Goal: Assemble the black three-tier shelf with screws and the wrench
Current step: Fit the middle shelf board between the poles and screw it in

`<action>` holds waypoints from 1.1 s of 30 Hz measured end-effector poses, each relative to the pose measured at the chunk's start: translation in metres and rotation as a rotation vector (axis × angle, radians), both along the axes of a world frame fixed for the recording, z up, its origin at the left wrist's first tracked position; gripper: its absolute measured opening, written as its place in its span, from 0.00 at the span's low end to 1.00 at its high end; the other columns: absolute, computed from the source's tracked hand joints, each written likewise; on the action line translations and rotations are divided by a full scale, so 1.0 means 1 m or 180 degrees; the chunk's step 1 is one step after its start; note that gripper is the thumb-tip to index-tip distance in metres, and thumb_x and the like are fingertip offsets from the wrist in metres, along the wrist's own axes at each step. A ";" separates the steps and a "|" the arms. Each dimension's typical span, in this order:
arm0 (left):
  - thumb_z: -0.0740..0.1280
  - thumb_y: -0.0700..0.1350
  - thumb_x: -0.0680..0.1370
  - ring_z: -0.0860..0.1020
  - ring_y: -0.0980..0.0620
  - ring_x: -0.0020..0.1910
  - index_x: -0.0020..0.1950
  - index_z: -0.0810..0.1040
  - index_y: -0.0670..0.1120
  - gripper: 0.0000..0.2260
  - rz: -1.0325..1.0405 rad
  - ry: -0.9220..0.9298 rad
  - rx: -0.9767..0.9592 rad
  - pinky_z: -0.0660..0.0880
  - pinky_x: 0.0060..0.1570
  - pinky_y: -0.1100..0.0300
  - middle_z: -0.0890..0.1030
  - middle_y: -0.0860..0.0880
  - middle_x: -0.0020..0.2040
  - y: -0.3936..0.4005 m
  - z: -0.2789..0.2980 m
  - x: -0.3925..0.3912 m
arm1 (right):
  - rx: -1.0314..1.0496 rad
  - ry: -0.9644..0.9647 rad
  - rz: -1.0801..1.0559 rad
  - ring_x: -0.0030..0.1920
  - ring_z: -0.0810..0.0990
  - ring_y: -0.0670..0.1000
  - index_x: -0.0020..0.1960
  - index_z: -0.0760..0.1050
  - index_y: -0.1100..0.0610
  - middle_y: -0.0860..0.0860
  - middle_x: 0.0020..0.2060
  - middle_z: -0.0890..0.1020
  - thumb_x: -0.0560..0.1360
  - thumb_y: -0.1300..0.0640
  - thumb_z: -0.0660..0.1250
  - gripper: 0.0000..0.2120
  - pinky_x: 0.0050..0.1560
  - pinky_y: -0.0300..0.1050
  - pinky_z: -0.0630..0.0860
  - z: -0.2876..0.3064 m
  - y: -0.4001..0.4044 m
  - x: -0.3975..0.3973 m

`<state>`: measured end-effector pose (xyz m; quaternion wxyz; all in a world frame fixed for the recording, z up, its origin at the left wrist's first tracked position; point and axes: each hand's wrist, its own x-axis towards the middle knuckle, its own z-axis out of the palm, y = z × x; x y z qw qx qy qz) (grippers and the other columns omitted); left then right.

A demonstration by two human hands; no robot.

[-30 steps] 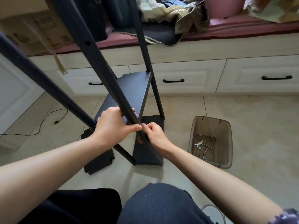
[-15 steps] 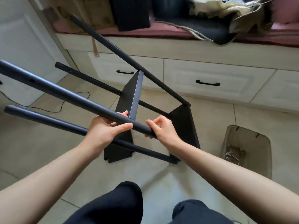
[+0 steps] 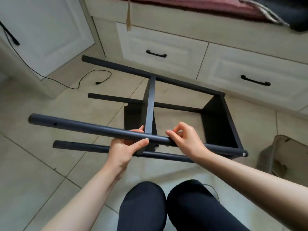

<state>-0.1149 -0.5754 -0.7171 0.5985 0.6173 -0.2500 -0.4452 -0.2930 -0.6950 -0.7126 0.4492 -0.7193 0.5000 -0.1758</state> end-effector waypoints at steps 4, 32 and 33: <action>0.78 0.43 0.64 0.83 0.57 0.55 0.52 0.85 0.46 0.17 0.0043 0.0238 0.0004 0.78 0.45 0.71 0.85 0.54 0.57 0.001 -0.022 0.006 | -0.0131 0.0267 0.0012 0.39 0.83 0.45 0.43 0.72 0.47 0.47 0.35 0.83 0.75 0.42 0.69 0.11 0.48 0.57 0.81 -0.011 -0.002 0.003; 0.60 0.76 0.65 0.70 0.48 0.27 0.28 0.69 0.50 0.28 -0.0406 -0.4728 0.1703 0.65 0.26 0.61 0.70 0.54 0.24 0.015 -0.012 0.018 | -0.0311 0.0750 0.0356 0.34 0.76 0.44 0.41 0.65 0.48 0.44 0.31 0.81 0.77 0.41 0.66 0.15 0.34 0.41 0.64 -0.046 0.012 0.008; 0.65 0.73 0.65 0.70 0.47 0.29 0.30 0.69 0.49 0.27 -0.0448 -0.4930 0.1259 0.66 0.28 0.59 0.70 0.54 0.26 0.012 -0.009 0.022 | -0.0293 0.0756 0.0381 0.34 0.76 0.44 0.41 0.65 0.48 0.44 0.31 0.81 0.77 0.41 0.66 0.15 0.34 0.41 0.64 -0.046 0.011 0.008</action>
